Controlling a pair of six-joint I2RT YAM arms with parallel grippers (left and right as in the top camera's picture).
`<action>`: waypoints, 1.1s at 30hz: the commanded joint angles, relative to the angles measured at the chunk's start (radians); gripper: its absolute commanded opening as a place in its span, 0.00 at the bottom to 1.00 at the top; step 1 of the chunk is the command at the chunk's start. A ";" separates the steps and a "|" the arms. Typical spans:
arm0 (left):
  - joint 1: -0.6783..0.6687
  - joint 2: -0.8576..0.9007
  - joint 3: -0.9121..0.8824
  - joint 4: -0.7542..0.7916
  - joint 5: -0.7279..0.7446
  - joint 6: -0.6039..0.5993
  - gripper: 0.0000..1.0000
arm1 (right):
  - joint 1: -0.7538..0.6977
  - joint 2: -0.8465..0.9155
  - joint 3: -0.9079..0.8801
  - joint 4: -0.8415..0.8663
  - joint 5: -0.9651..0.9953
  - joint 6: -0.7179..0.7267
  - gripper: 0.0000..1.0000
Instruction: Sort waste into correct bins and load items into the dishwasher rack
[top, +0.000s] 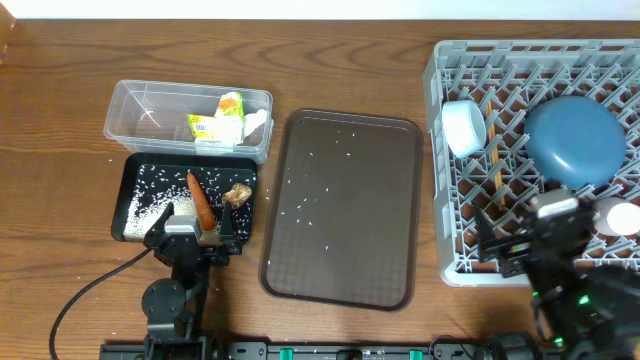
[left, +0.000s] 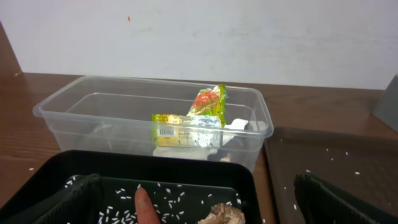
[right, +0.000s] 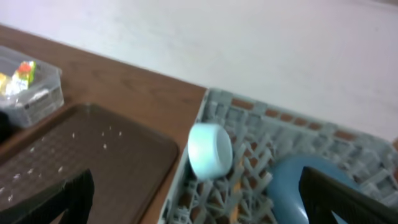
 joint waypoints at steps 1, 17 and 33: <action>-0.004 -0.004 -0.017 -0.034 0.007 -0.002 0.98 | -0.006 -0.107 -0.158 0.091 -0.034 -0.013 0.99; -0.004 -0.004 -0.017 -0.034 0.007 -0.002 0.98 | -0.006 -0.373 -0.727 0.647 -0.051 -0.013 0.99; -0.004 -0.004 -0.017 -0.034 0.007 -0.002 0.98 | -0.006 -0.370 -0.727 0.531 -0.040 -0.017 0.99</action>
